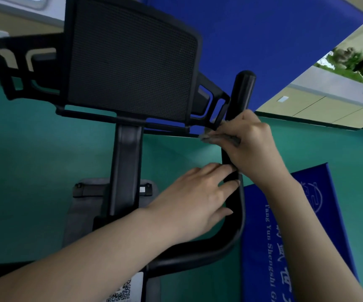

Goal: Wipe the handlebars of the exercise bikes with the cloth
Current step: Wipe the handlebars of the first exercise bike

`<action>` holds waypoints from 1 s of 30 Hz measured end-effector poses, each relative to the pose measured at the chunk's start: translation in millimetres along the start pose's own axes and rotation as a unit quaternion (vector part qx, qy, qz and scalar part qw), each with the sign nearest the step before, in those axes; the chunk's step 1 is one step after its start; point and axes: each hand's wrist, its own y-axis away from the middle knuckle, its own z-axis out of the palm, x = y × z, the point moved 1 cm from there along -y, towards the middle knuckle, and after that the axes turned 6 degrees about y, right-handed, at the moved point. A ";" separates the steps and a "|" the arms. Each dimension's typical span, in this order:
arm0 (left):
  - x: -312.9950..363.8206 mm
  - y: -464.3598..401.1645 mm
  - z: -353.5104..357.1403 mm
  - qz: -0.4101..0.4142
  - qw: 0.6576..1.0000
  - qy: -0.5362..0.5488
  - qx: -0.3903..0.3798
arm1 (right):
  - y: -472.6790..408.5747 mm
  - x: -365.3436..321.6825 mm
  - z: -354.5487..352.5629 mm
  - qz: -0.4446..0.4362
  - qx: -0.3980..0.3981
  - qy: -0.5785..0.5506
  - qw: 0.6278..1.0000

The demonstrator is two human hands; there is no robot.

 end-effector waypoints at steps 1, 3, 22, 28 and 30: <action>0.5 0.3 -0.6 0.001 1.000 -0.001 0.001 | 1.0 -0.5 -1.5 -0.001 -0.018 -0.004 1.000; 1.6 0.8 -2.0 0.002 1.000 0.002 0.005 | -1.4 1.9 -6.9 0.004 -0.047 -0.010 0.999; 1.4 -2.2 -5.7 -0.009 1.000 0.002 0.000 | -1.0 1.1 -8.4 -0.066 -0.097 0.011 0.993; 1.3 -2.5 -8.1 -0.015 0.999 0.034 -0.005 | 6.8 18.7 -23.6 -0.003 -0.008 -0.050 0.999; 1.5 -2.3 -8.6 -0.020 0.999 0.041 -0.002 | 3.9 29.8 -29.4 0.096 0.094 -0.122 0.983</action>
